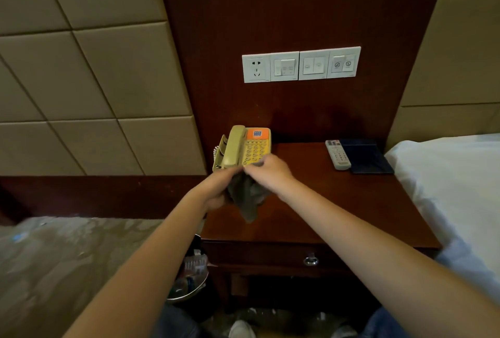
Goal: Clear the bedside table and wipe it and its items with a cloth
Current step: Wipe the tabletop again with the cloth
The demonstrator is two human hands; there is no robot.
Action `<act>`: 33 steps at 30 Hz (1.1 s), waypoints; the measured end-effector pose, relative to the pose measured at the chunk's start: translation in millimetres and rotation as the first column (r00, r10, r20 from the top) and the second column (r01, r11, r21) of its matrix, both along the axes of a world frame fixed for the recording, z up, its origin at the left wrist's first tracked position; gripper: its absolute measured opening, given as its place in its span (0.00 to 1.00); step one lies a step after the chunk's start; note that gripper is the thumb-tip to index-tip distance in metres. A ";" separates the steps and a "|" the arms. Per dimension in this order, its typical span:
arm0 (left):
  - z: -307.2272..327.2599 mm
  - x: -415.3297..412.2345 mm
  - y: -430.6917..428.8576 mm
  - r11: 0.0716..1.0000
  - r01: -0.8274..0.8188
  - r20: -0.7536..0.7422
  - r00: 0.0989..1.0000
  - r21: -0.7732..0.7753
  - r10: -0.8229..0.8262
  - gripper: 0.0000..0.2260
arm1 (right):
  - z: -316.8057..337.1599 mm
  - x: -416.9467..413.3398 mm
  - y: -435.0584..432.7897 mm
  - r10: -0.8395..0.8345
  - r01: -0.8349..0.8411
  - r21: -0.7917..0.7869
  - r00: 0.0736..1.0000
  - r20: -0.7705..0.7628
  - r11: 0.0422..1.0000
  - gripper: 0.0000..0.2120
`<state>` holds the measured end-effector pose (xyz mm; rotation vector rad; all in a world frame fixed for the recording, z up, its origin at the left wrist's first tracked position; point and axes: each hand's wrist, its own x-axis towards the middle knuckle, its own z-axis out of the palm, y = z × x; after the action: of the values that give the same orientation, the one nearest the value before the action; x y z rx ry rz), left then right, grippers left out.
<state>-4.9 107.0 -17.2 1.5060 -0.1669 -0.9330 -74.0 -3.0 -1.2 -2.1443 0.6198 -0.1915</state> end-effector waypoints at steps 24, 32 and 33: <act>-162.6 18.2 -22.3 0.559 -0.421 0.697 0.488 0.715 -0.524 0.26 | -161.9 -15.5 -82.5 0.040 -0.185 -0.589 0.967 -0.250 0.786 0.21; -152.7 -19.1 -155.7 0.659 -0.298 0.718 0.395 0.691 -0.573 0.26 | -159.1 -46.2 -158.0 -0.054 0.090 -0.649 0.996 0.076 0.755 0.14; -151.4 -34.1 -181.8 0.684 -0.250 0.721 0.368 0.685 -0.587 0.26 | -158.3 -58.7 -173.6 -0.087 0.123 -0.661 0.992 0.087 0.741 0.14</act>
<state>-39.1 -74.8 -168.5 2.7330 -0.9336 -0.1092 -132.7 -176.7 -159.5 -2.7832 0.7162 -0.6102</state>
